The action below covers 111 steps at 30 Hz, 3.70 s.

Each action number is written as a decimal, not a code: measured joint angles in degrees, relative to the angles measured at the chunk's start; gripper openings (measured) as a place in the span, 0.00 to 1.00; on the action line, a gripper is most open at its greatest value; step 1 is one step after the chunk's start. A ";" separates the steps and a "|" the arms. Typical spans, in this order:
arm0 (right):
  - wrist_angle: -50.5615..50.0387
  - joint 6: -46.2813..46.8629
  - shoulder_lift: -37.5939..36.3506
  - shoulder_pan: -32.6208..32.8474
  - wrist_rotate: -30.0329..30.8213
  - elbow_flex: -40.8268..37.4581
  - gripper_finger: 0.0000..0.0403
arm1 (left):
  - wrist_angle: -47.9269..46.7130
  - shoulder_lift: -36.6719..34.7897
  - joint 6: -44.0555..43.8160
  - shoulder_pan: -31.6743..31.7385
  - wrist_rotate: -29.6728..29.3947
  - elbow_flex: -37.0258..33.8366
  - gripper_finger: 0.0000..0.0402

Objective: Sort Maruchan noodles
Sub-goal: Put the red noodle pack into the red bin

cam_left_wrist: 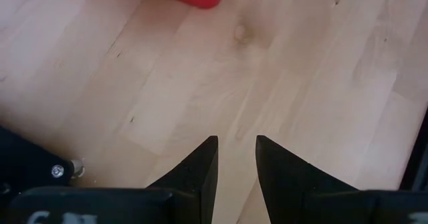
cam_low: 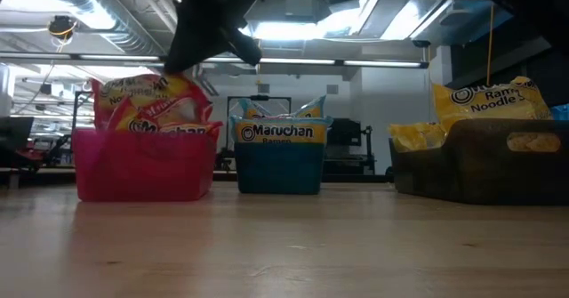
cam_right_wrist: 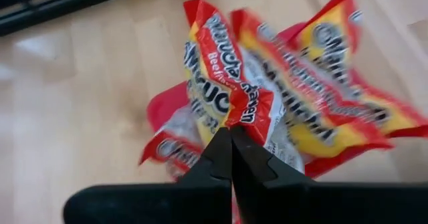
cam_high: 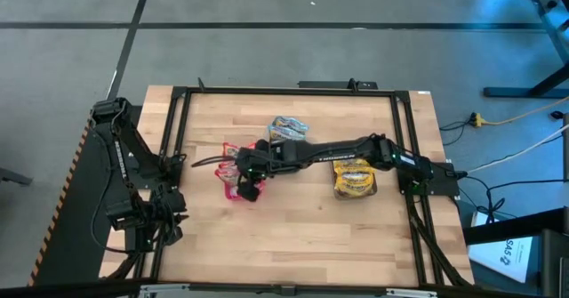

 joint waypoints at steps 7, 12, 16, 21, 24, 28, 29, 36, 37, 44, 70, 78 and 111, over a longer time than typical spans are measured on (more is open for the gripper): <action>-0.86 -0.02 0.17 0.83 -4.33 -1.88 0.00 | -0.98 -0.02 0.00 0.00 0.33 0.00 0.24; -2.13 0.01 1.19 0.23 -2.74 -2.21 0.00 | -0.92 -0.02 -0.04 0.00 0.40 0.00 0.24; -1.66 0.05 1.44 -0.17 -1.91 -2.21 0.00 | -0.71 -0.02 -0.07 0.00 0.42 0.00 0.24; -0.69 1.84 1.28 -0.35 -2.40 -2.19 0.03 | -0.50 -0.02 -0.09 0.00 1.46 0.02 0.24; 0.54 1.95 1.07 -0.46 -3.56 -1.72 0.07 | -0.50 -0.02 -0.11 0.00 2.61 0.02 0.24; 0.58 2.00 1.03 -0.41 -4.35 0.33 0.14 | -0.50 -0.02 -0.13 0.00 3.46 0.02 0.24; 0.46 2.02 1.03 -0.41 -4.08 0.93 0.16 | -0.50 -0.02 -0.13 0.00 3.46 0.02 0.24; 0.90 1.60 0.01 -0.48 0.61 3.66 0.26 | -0.39 -0.02 -0.14 0.00 3.49 0.02 0.24; 0.72 1.60 -0.13 -0.50 1.37 3.66 0.27 | -0.37 -0.02 -0.15 0.00 3.51 0.02 0.24; 1.82 0.01 -0.10 -0.51 0.23 3.66 0.29 | -0.30 -0.02 -0.11 0.00 3.61 0.02 0.24; 9.59 -14.17 4.30 -4.28 -5.42 3.66 0.48 | -0.35 -0.02 -1.55 0.11 3.61 0.04 0.24; 8.62 -15.83 6.61 -4.91 -4.60 3.66 0.48 | -0.33 -0.02 -1.64 0.11 3.61 0.04 0.24; 7.83 -1.19 6.92 -9.79 -16.53 3.80 0.24 | 3.89 -0.02 -1.66 0.11 7.59 0.04 0.24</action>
